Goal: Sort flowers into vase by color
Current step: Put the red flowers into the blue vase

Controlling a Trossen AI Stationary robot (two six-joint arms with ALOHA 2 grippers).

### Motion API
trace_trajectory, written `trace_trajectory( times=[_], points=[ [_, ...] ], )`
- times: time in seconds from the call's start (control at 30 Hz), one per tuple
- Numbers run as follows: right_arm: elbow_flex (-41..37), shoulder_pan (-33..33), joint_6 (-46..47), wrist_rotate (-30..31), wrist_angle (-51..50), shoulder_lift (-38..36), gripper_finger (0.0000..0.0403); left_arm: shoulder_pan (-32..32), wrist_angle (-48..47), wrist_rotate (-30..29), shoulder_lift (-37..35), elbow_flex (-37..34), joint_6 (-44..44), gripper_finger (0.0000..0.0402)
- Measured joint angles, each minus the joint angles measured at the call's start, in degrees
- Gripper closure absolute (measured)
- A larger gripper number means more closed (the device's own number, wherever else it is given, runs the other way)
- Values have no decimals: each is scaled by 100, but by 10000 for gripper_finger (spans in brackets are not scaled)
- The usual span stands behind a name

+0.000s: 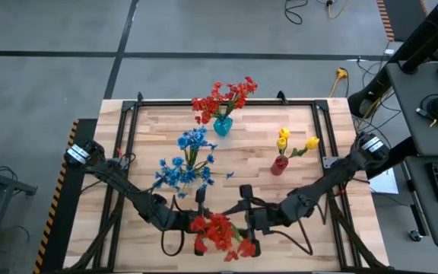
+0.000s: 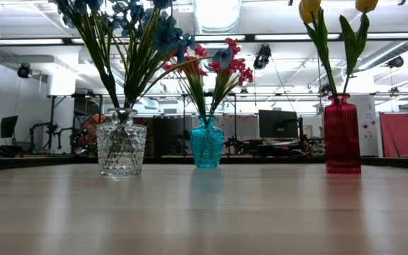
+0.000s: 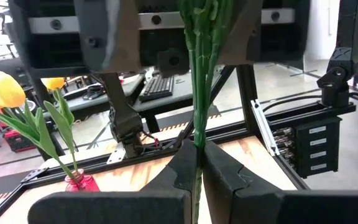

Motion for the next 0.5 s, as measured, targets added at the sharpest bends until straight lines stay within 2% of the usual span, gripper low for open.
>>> trace_trajectory(
  times=[0.23, 0.5],
  points=[
    [90, 63, 741, 12, -1311, -437, 221, 0, -89, -77, -2, 0, -37, 401],
    [326, 63, 842, 13, -1776, -446, 262, 15, -157, -229, 0, 0, -104, 402]
  ],
)
